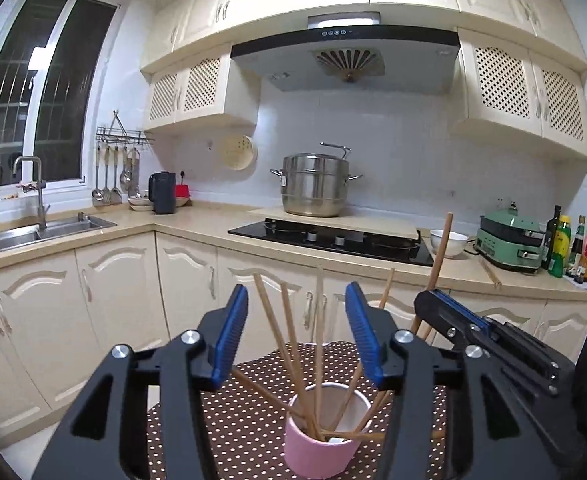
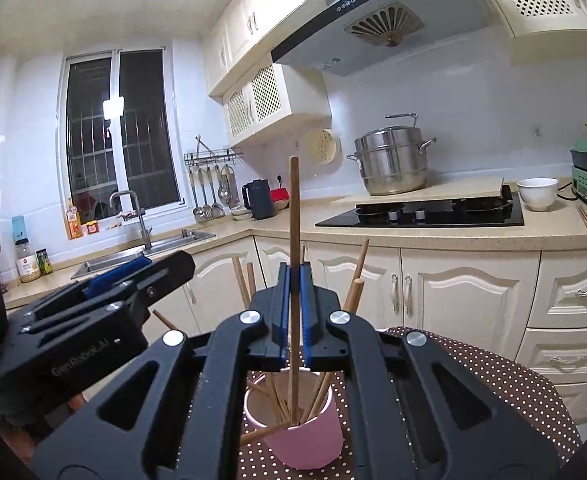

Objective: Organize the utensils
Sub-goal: 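Lower the chopstick into the pink cup and open the right tool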

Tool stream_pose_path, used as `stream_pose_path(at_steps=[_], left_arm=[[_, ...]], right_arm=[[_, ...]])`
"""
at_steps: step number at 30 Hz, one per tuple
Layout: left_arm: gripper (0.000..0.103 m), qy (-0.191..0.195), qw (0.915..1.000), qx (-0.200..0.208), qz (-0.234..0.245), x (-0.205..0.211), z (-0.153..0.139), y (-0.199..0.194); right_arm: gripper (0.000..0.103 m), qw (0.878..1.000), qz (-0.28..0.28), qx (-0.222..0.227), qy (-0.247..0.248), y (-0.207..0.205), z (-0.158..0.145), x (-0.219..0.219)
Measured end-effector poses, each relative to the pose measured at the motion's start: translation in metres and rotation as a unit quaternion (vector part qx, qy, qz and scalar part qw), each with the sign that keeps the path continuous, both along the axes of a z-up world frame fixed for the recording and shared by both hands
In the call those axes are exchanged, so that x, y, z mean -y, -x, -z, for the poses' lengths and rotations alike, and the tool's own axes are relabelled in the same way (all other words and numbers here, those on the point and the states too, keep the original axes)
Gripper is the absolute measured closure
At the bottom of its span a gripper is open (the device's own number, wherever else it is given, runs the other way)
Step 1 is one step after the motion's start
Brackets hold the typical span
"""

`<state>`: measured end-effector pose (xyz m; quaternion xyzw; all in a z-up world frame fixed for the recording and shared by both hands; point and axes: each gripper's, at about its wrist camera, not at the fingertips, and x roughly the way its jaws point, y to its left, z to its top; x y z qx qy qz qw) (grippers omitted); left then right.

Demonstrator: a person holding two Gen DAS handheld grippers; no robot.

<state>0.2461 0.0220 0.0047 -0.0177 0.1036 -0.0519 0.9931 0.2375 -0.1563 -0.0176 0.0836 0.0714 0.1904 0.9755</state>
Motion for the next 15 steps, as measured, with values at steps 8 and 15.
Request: stream_pose_path(at_steps=[8, 15], left_arm=[[0.048, -0.015, 0.9997, -0.012, -0.015, -0.004, 0.004, 0.01], [0.047, -0.012, 0.9994, -0.021, -0.024, -0.012, 0.005, 0.02]], right_arm=[[0.097, 1.0, -0.001, -0.022, 0.005, 0.002, 0.009, -0.004], [0.096, 1.0, 0.008, -0.028, 0.007, 0.01, 0.009, -0.003]])
